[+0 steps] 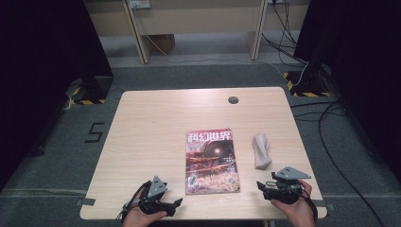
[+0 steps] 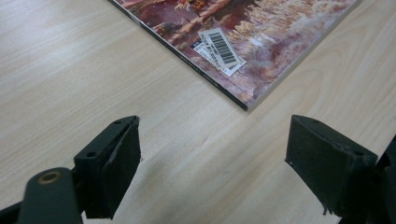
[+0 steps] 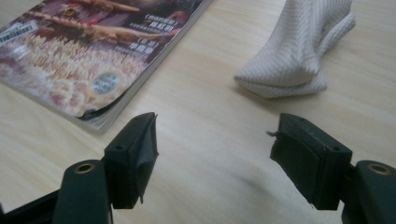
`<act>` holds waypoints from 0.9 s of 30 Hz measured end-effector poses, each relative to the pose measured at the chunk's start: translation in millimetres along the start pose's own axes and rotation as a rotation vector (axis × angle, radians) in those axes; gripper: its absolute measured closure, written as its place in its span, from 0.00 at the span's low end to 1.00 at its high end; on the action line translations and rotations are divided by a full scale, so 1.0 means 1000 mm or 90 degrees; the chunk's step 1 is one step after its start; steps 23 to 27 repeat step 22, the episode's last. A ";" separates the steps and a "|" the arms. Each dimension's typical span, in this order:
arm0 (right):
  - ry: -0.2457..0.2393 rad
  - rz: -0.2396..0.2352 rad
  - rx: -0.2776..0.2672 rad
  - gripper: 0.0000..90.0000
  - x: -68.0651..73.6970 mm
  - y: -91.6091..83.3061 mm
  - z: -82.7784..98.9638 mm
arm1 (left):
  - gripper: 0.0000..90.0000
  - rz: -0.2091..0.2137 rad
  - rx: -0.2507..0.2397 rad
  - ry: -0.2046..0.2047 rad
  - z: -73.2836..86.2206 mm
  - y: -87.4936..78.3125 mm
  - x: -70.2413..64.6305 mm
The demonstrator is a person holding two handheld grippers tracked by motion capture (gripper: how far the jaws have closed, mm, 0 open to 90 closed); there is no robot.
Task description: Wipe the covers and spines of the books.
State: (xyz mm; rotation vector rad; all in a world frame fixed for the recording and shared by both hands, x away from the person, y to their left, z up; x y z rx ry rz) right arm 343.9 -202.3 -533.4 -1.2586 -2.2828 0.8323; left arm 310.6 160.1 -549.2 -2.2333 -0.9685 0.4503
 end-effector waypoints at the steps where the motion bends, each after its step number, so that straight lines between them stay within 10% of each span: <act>1: -0.003 -0.002 0.002 0.34 0.001 -0.001 0.002 | 0.19 0.003 -0.001 0.000 0.001 0.000 -0.001; 27: -0.018 -0.015 0.059 0.22 0.013 -0.010 0.037 | 0.17 0.006 0.021 0.017 0.010 -0.003 -0.006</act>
Point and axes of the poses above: each handheld gripper's, and its own axes: y roughly forward along the jaws, z roughly out of its underside, x roughly to its left, the point moved 7 cm from there along y, roughly forward along the jaws
